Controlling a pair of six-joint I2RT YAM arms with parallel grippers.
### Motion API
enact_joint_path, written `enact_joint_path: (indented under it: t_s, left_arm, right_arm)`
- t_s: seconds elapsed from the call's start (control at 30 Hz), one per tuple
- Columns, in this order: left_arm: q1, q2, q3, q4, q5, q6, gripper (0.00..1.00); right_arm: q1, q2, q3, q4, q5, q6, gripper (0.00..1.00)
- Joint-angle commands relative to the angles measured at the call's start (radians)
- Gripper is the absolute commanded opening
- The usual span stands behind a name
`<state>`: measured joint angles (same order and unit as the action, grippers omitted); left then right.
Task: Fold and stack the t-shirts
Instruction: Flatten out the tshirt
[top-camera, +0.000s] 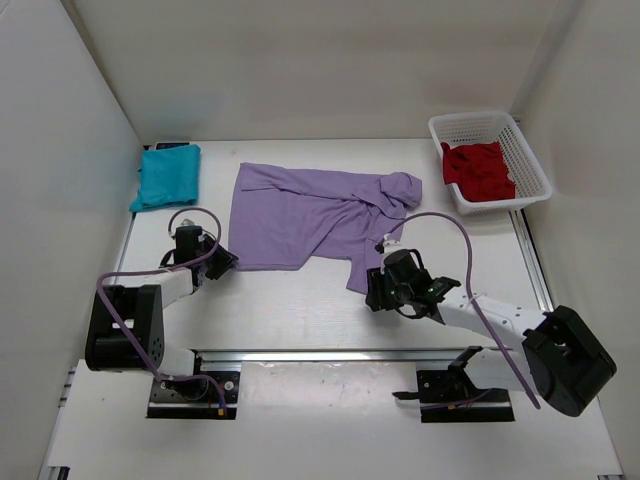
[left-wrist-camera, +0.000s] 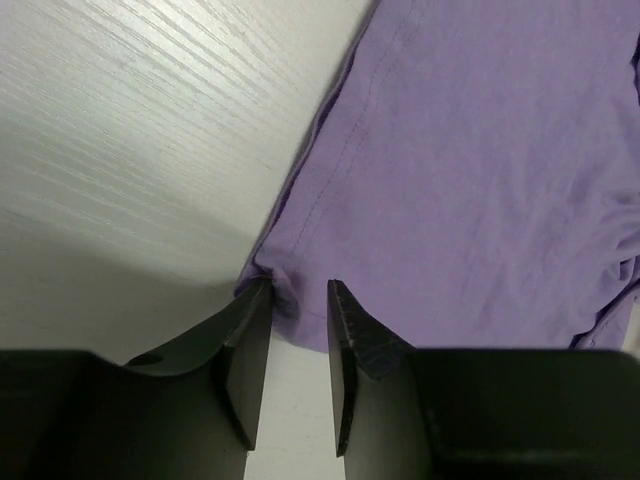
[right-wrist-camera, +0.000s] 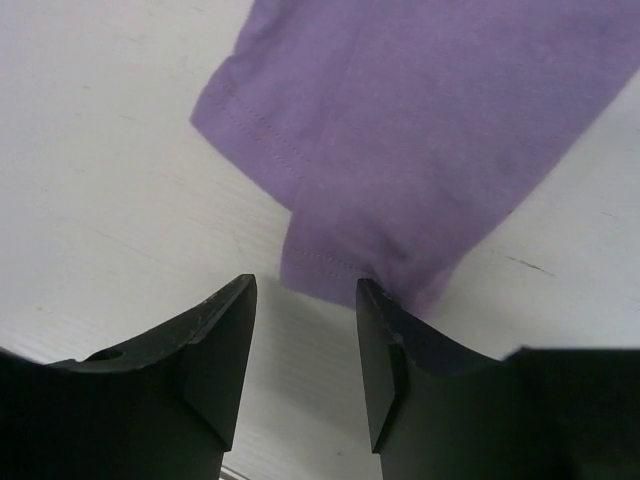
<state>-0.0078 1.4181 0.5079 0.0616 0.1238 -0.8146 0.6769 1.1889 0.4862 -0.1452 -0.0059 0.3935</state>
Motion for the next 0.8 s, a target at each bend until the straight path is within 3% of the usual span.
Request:
enact_joint_path:
  t_s: [0.0, 0.17, 0.33, 0.43, 0.53, 0.7, 0.77]
  left_arm:
    - [0.002, -0.004, -0.023, 0.043, 0.007, -0.011, 0.38]
    - [0.003, 0.002, -0.026, 0.072, 0.005, -0.032, 0.25]
    - [0.0, -0.001, -0.035, 0.101, 0.0, -0.057, 0.05]
    - [-0.011, -0.021, -0.025, 0.103, -0.016, -0.066, 0.0]
    - [0.0, -0.037, -0.028, 0.103, -0.024, -0.069, 0.0]
    - [0.008, -0.038, -0.035, 0.107, -0.004, -0.069, 0.0]
    - [0.006, -0.034, -0.042, 0.118, 0.008, -0.075, 0.0]
  right_arm:
    - [0.003, 0.023, 0.035, 0.024, 0.064, -0.012, 0.43]
    - [0.012, 0.096, 0.044, 0.019, 0.084, -0.008, 0.41]
    - [0.027, 0.137, 0.08, -0.017, 0.122, 0.005, 0.07]
    - [-0.009, 0.077, 0.068, -0.001, 0.086, 0.033, 0.0]
    - [-0.127, -0.114, 0.002, 0.058, -0.058, 0.068, 0.0]
    - [-0.524, -0.417, -0.193, 0.13, -0.363, 0.192, 0.0]
    - [-0.629, -0.509, -0.227, 0.125, -0.403, 0.186, 0.0]
